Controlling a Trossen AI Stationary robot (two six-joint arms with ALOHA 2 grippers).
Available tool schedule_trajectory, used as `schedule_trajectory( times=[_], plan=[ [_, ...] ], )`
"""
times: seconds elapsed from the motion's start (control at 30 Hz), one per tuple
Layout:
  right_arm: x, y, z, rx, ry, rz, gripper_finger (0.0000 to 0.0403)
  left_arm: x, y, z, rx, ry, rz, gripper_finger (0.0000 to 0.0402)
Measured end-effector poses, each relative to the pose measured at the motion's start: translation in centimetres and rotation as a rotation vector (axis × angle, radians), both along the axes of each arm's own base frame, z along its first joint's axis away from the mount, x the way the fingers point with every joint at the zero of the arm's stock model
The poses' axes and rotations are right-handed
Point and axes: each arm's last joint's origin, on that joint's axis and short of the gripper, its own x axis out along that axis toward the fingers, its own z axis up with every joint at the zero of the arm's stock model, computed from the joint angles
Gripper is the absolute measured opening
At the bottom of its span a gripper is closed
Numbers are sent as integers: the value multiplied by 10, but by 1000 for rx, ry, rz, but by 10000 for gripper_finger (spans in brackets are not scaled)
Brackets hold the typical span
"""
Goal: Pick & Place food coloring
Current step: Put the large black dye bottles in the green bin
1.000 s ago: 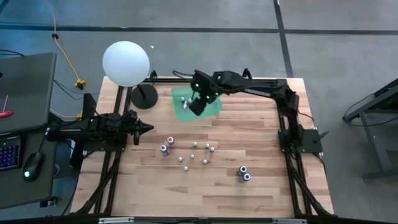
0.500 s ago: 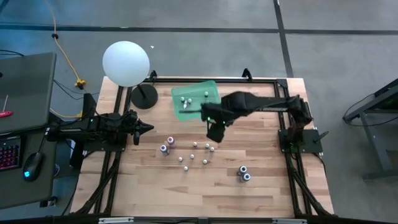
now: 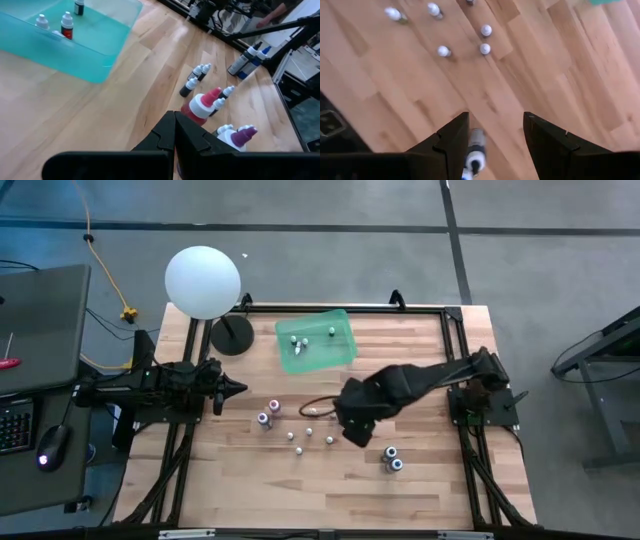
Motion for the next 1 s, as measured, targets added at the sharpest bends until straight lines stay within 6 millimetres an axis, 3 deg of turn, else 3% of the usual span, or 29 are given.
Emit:
schedule_trajectory(
  times=[0.3, 0.53, 0.8, 0.9, 1.0],
  plan=[
    [-29, 32, 26, 21, -157, -131, 178, 0, 0, 0, -5, 1, -15, 0],
    [-37, 50, 30, 21, -227, -152, 169, 0, -1, 0, -5, 1, -18, 0],
    [-84, 65, 74, 71, -518, -229, 145, 0, -1, 0, -8, 1, -26, 0],
    [-85, 75, 72, 64, -527, -211, 147, 0, -1, 0, -8, 1, -24, 0],
    [-74, 86, 53, 70, -474, -186, 149, 0, -1, 0, -8, -6, -24, 0]
  ],
)
